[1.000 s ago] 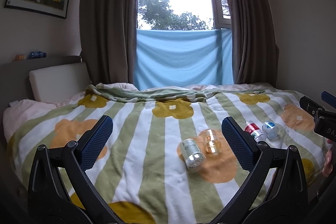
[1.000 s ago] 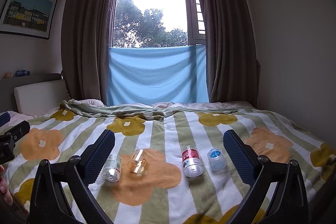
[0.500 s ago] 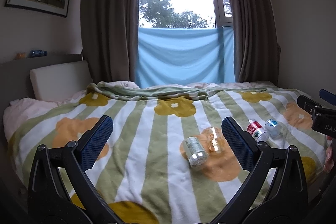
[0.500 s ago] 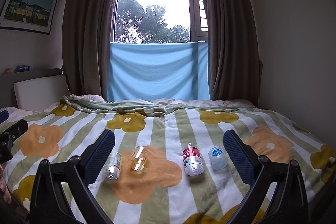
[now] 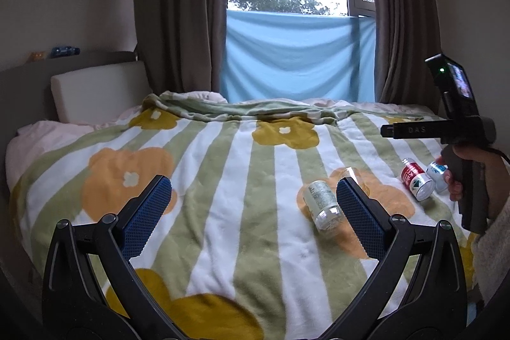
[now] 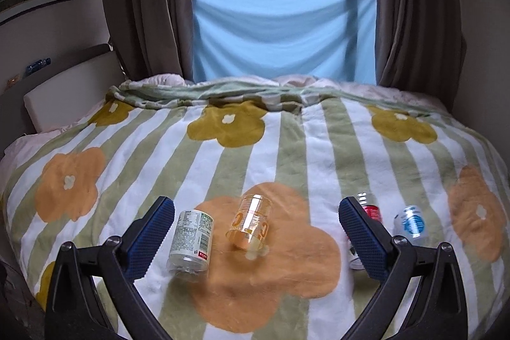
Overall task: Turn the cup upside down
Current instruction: 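Move the right gripper down to the clear orange-labelled cup and close on it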
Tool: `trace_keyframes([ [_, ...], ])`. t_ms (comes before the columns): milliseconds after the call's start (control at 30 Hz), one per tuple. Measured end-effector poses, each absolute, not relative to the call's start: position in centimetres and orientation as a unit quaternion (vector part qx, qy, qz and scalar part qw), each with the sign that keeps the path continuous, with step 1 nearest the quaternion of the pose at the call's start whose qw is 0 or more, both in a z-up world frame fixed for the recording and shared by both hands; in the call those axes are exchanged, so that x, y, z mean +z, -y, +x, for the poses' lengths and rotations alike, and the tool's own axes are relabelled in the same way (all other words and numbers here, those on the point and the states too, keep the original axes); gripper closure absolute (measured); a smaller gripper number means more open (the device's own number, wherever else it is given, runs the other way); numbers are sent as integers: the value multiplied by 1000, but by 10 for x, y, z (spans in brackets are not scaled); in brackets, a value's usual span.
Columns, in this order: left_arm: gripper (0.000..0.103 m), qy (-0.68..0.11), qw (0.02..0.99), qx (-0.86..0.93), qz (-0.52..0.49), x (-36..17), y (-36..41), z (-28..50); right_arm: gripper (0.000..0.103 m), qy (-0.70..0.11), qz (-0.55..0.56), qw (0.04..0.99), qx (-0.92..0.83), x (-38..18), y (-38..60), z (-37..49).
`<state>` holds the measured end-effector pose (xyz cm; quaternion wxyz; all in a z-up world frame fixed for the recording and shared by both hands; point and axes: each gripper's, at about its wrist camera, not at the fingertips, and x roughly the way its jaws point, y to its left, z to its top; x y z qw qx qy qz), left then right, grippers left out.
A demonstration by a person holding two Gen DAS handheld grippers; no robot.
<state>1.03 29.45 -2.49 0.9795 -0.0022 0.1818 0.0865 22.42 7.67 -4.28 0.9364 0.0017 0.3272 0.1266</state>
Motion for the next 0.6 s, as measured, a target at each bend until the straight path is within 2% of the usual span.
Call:
trace_keyframes([
  [300,0,-223,971,91,-16,-54,-314,32,0,-501,35,859,103,-135,-100,335],
  [400,0,-235,968,90,-20,-64,-318,40,12,-528,31,844,91,-153,-105,351],
  [600,0,-253,963,86,-25,-78,-319,52,26,-563,31,822,80,-178,-106,364],
])
